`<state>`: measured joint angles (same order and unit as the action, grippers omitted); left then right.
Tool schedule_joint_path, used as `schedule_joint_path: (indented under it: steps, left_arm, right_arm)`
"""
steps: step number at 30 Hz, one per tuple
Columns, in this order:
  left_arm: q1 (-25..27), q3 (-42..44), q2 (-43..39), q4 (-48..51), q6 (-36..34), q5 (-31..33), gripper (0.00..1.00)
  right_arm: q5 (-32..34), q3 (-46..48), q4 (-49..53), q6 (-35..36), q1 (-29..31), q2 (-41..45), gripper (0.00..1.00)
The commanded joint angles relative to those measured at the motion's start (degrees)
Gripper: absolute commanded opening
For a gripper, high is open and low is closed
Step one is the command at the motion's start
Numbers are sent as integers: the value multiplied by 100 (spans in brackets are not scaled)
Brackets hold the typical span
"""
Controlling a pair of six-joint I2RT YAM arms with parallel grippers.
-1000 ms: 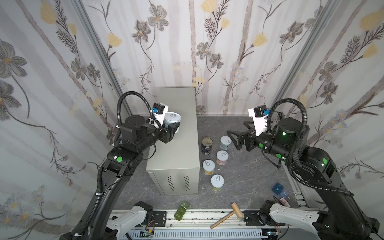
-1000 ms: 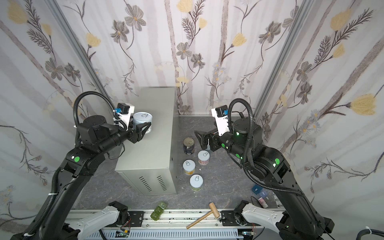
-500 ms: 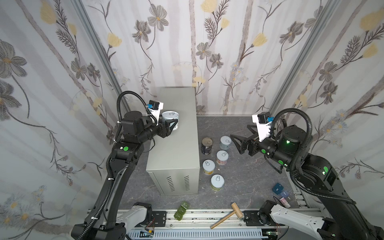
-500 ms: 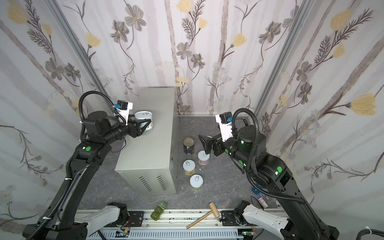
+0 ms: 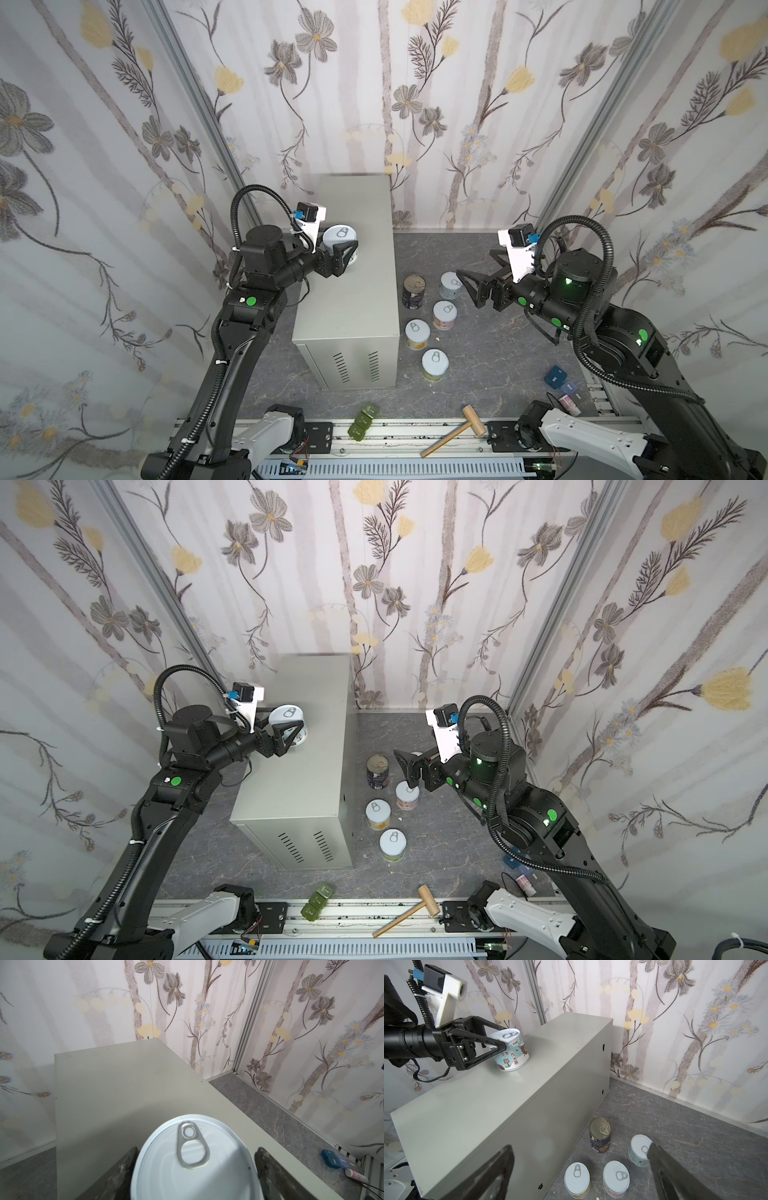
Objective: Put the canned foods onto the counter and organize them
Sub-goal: 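Move the can with the left gripper onto the cabinet top's far end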
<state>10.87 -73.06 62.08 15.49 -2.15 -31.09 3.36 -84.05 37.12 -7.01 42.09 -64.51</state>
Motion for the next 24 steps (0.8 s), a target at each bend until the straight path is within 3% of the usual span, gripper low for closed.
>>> schedule_joint_path:
  steps: [1,6,13,24]
  left_arm:
    - [-9,37,-26,-250,-57,-29,88]
    - [-11,70,-43,-228,-69,-13,86]
    - [-15,-69,190,-163,-187,68,65]
    - [-323,-770,1240,-596,-490,317,63]
  right_arm:
    - [-113,33,-319,54,-7,8,100]
    - [-208,47,-317,74,1,22,100]
    - [-256,99,-379,66,-2,60,100]
    - [-350,178,-497,-6,-7,8,100]
